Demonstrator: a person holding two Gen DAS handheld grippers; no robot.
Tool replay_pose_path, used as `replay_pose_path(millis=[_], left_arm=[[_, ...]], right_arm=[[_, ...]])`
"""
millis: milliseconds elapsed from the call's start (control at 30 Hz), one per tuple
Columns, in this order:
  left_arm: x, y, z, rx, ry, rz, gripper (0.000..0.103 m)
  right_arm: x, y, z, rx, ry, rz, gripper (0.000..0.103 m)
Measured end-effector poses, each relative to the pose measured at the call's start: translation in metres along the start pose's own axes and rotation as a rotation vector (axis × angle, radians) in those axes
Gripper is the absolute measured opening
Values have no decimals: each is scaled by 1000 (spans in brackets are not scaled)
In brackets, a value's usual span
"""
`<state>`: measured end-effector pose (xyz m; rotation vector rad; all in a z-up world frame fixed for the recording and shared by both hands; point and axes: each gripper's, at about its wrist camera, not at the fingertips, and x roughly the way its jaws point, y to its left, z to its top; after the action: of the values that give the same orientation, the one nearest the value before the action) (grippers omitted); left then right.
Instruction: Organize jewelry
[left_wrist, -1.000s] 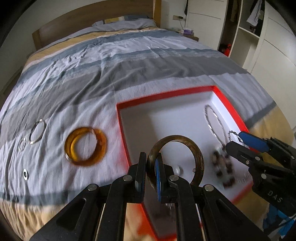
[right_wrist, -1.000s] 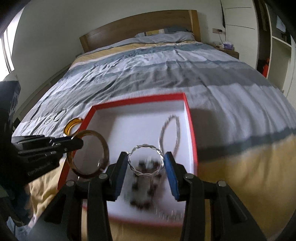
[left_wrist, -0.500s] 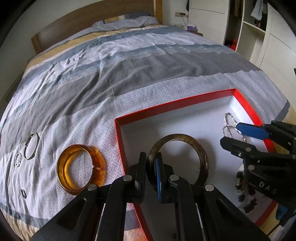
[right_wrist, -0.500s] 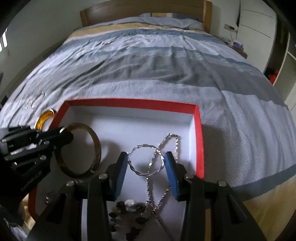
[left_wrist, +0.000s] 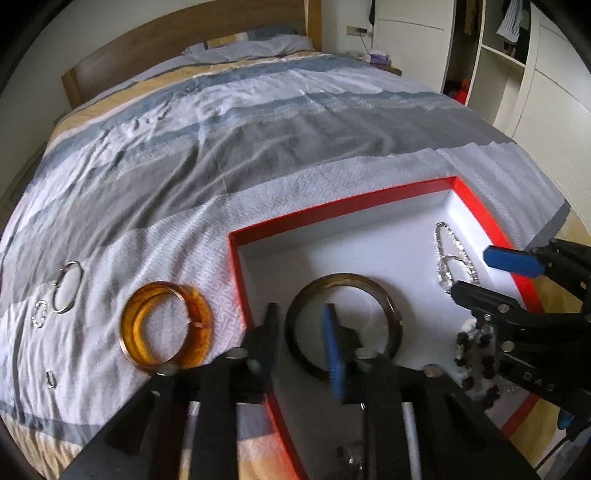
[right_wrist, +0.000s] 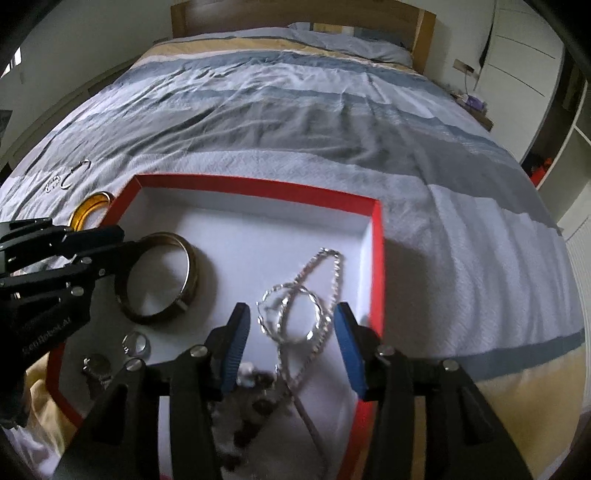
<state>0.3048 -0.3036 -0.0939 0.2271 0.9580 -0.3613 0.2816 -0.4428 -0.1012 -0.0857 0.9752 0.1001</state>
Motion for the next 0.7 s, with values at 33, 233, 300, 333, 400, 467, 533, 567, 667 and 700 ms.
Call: replay_pose_path(millis=[33, 233, 300, 333, 400, 467, 533, 567, 667, 700], left_arm=[[-4, 0, 0, -2, -6, -5, 35], [-56, 5, -7, -22, -57, -23, 52], [-73, 7, -12, -32, -70, -23, 53], [-82, 9, -16, -39, -73, -22, 54], [-102, 14, -26, -48, -81, -15, 56], [-122, 20, -41, -63, -88, -4, 60], [-141, 30, -59, -88, -91, 2, 63], [-148, 35, -66, -98, -90, 8, 65], [-175, 51, -97, -130, -89, 35, 67], [-180, 55, -104, -134, -88, 42, 67]], right_arm=[[-5, -1, -1, 7, -6, 4, 45], [-51, -6, -18, 62, -50, 1, 45], [-65, -7, -23, 80, -64, 1, 46], [-74, -6, -27, 90, -72, 4, 46], [-95, -3, -36, 105, -91, 3, 45], [-116, 1, -45, 119, -113, 4, 45], [-135, 5, -54, 138, -134, 12, 45], [-143, 7, -57, 146, -142, 15, 45], [-168, 18, -69, 161, -171, 28, 45], [-174, 22, -73, 162, -178, 33, 45]])
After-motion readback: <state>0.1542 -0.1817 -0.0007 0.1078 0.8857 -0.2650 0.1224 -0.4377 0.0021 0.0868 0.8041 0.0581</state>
